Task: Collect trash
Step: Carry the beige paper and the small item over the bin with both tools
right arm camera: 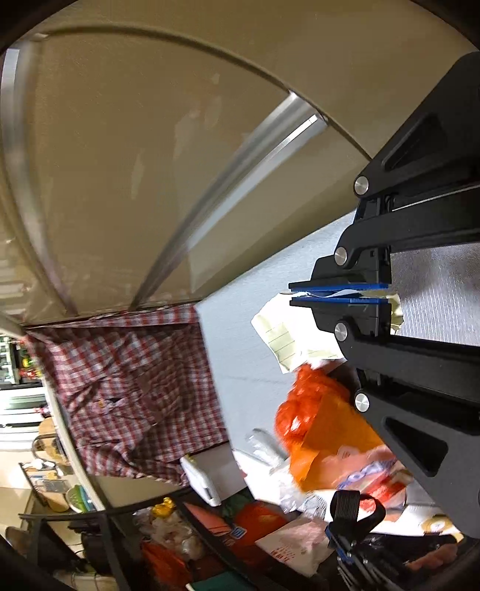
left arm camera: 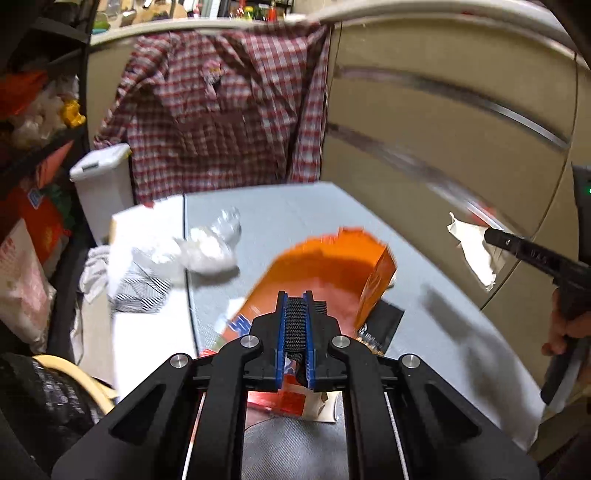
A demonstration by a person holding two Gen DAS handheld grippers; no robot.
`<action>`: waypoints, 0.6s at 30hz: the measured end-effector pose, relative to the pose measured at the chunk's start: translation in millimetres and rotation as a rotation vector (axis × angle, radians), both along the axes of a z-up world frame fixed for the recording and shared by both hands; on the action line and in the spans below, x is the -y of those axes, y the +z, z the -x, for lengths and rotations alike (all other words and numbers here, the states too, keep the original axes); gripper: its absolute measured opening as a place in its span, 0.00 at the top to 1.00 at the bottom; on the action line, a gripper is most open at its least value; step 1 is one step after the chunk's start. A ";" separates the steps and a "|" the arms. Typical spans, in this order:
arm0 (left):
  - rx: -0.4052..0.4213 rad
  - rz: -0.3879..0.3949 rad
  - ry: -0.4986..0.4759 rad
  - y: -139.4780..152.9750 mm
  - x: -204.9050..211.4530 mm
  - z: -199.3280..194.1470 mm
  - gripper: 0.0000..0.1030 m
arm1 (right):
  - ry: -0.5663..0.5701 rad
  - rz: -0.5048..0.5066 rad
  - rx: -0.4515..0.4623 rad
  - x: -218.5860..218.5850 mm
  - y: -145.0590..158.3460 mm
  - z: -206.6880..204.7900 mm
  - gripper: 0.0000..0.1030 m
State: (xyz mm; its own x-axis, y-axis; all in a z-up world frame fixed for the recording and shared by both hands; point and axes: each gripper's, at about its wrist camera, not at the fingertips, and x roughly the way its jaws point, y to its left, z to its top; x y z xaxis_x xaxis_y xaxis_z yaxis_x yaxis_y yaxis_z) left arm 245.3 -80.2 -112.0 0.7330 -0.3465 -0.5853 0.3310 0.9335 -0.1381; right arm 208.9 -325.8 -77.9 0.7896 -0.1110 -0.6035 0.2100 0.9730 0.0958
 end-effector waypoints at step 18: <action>0.096 -0.016 0.202 101.2 -128.2 122.8 0.92 | 0.326 -0.020 0.160 -175.8 74.3 107.3 0.97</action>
